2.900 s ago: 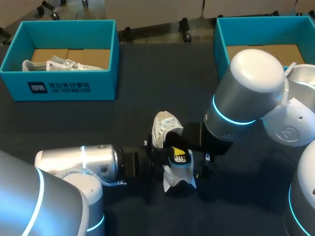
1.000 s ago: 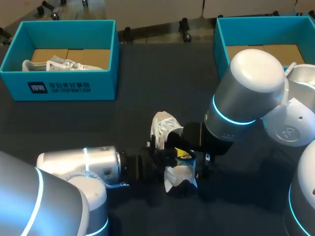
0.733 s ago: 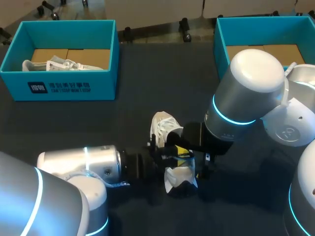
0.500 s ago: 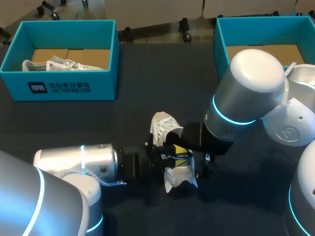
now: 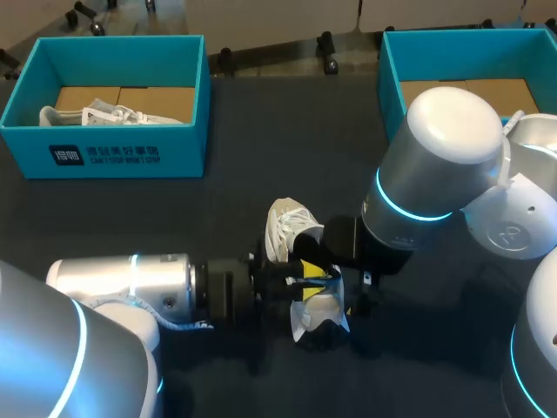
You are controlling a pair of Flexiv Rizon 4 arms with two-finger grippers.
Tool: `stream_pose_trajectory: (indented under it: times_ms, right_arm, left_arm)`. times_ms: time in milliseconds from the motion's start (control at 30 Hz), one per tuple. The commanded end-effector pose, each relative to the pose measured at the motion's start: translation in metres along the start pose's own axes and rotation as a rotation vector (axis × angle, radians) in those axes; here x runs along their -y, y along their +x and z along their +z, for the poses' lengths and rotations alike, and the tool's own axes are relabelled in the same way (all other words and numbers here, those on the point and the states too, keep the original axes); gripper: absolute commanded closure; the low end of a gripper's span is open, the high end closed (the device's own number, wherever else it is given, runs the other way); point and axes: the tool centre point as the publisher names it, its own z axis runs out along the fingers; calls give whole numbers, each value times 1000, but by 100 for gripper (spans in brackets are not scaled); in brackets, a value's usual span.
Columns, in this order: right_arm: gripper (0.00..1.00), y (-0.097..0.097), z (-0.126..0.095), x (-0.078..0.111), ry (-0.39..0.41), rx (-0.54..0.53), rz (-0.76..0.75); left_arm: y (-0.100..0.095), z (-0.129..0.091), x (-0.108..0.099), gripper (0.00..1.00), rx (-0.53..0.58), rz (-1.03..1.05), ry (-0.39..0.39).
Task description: Take the shoe out of the shoebox, open the shoe tongue, remove and reinsert the insole, then place the shoe into the shoebox
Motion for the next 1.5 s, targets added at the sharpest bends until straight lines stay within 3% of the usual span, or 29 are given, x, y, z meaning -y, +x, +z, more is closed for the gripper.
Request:
stream_pose_trajectory:
  times_ms: [33, 633, 867, 900, 967, 1000, 1233, 1400, 1467, 1500]
  right_arm:
    - [0, 0, 1, 0, -1, -1, 0]
    - [0, 0, 1, 0, -1, -1, 0]
    - [0, 0, 1, 0, -1, -1, 0]
    - [0, 0, 1, 0, -1, -1, 0]
    - [0, 0, 1, 0, -1, -1, 0]
    - [0, 0, 1, 0, -1, -1, 0]
    - [0, 0, 1, 0, -1, -1, 0]
    - [0, 0, 1, 0, -1, -1, 0]
    - [0, 0, 1, 0, -1, -1, 0]
    - [0, 0, 1, 0, -1, -1, 0]
  left_arm:
    - [4, -1, 4, 100, -1, 11, -2]
    - [10, 13, -30, 100, -18, 43, -109]
    - [7, 6, -26, 100, -13, 25, -95]
    - [7, 4, -24, 96, -13, 24, -91]
    - [5, 1, -21, 68, -14, 16, -75]
    - [5, -1, -20, 67, -14, 15, -73]
    - [1, -12, -8, 72, -1, 22, -31]
    - [0, -14, -1, 82, 0, 31, -19]
    - [2, -12, 0, 99, -5, 36, -19]
    - [3, -11, 0, 100, -9, 39, -22]
